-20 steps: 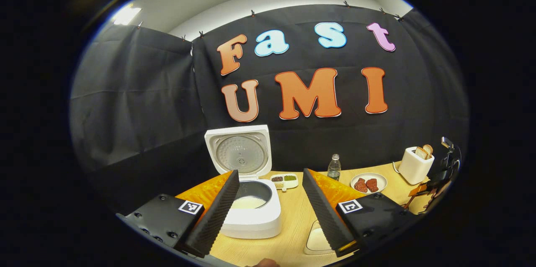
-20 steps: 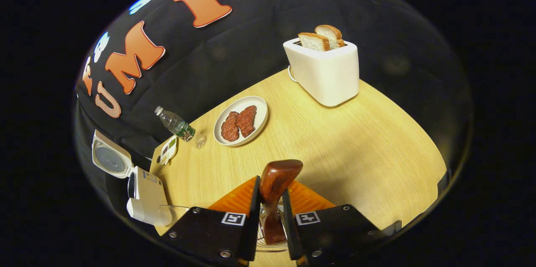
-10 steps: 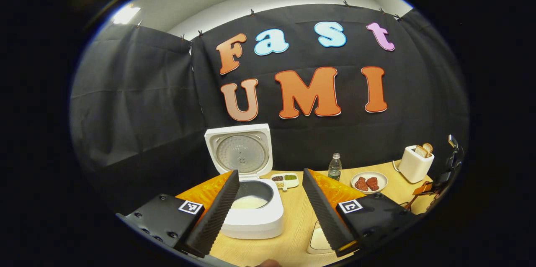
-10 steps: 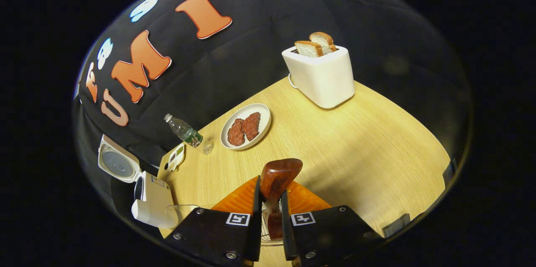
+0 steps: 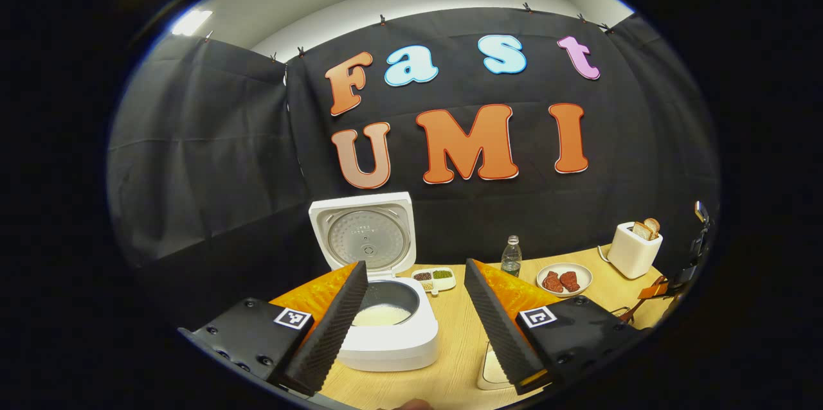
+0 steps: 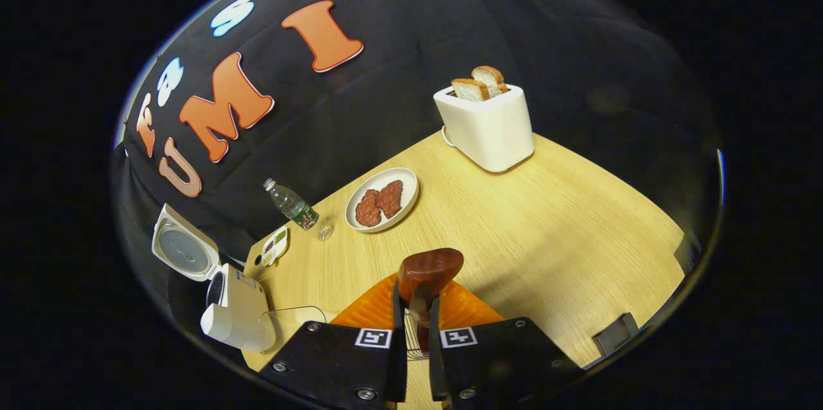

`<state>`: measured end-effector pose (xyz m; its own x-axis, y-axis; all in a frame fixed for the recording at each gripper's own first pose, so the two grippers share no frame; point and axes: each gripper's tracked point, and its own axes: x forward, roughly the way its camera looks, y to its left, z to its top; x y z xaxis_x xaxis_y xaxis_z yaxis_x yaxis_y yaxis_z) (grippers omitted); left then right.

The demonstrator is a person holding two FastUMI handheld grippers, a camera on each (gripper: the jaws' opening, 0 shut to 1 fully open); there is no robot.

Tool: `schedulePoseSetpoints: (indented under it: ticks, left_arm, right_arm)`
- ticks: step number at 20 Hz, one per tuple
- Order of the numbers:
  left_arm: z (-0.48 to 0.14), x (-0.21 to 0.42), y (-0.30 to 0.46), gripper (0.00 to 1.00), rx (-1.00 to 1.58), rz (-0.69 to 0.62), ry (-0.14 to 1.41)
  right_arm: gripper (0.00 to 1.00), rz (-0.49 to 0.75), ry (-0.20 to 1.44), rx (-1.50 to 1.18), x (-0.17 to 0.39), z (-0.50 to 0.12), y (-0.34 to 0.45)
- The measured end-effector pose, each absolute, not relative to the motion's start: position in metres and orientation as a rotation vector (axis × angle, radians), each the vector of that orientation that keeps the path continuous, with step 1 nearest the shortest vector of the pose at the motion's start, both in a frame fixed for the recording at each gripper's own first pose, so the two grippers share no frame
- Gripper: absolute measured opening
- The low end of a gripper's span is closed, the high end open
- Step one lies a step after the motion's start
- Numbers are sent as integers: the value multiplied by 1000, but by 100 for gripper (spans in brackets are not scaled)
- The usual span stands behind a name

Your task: Close the left gripper, press the button to open the rice cooker; take a wooden spoon from the chopstick holder with the right hand, scoop a spoonful of rice and pour it into the rice cooker, then put the wooden spoon back into the chopstick holder.

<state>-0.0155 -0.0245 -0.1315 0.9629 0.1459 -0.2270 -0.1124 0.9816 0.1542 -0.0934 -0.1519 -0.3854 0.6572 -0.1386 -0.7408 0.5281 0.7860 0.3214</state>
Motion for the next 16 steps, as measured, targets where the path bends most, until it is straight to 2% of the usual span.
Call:
schedulePoseSetpoints:
  ticks: [9,16]
  left_arm:
    - [-123,-21,13,100,95,164,224]
    - [-130,-28,51,100,41,215,238]
  right_arm:
    - [13,-390,608,511,-68,-293,-153]
    - [13,-270,558,582,-48,-240,-104]
